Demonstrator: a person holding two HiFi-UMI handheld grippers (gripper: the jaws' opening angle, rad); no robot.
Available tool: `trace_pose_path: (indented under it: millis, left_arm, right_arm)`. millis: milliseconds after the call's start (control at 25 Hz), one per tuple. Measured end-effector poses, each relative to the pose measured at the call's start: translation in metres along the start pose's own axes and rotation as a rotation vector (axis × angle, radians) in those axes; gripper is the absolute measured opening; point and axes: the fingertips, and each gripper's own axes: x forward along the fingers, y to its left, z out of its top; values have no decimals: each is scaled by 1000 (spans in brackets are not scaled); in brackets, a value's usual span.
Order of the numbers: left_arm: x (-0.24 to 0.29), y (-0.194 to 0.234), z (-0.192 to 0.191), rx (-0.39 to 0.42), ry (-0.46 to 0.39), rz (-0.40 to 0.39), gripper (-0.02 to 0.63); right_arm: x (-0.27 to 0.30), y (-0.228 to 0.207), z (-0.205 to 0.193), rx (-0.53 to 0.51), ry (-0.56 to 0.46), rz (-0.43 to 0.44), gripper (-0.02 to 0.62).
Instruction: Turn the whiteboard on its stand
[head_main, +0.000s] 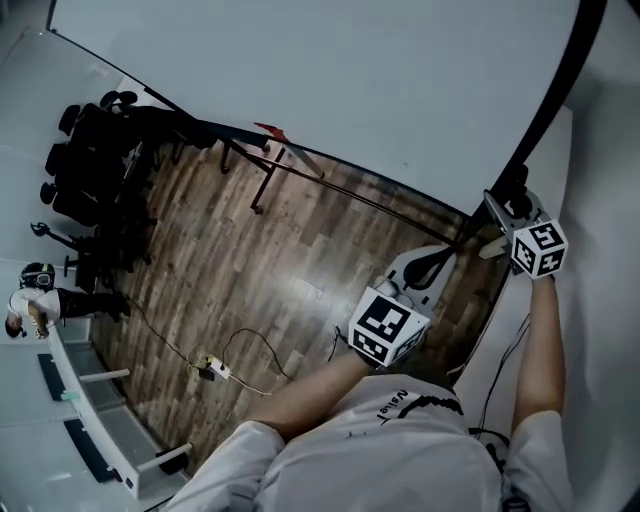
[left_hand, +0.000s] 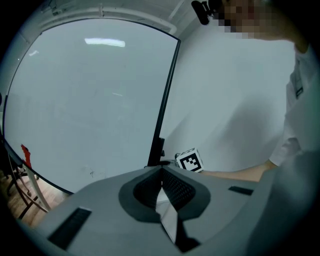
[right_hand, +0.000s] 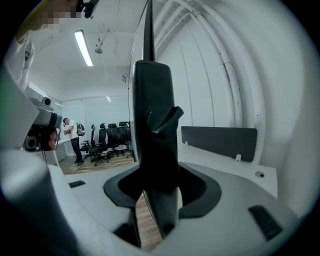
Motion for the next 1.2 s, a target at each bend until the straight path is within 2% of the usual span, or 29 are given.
trace_pose_path:
  millis: [520, 840, 1200]
  left_arm:
    - [-70, 17, -48, -22, 9, 44, 11]
    - [-127, 20, -49, -32, -21, 56, 11]
    - [-204, 22, -74, -29, -30, 59, 11]
  right_arm:
    - [-4, 90, -32, -16, 11, 12, 187]
    - [-12, 147, -37, -9, 40, -15, 189]
    - [-18, 225, -58, -5, 65, -43, 189]
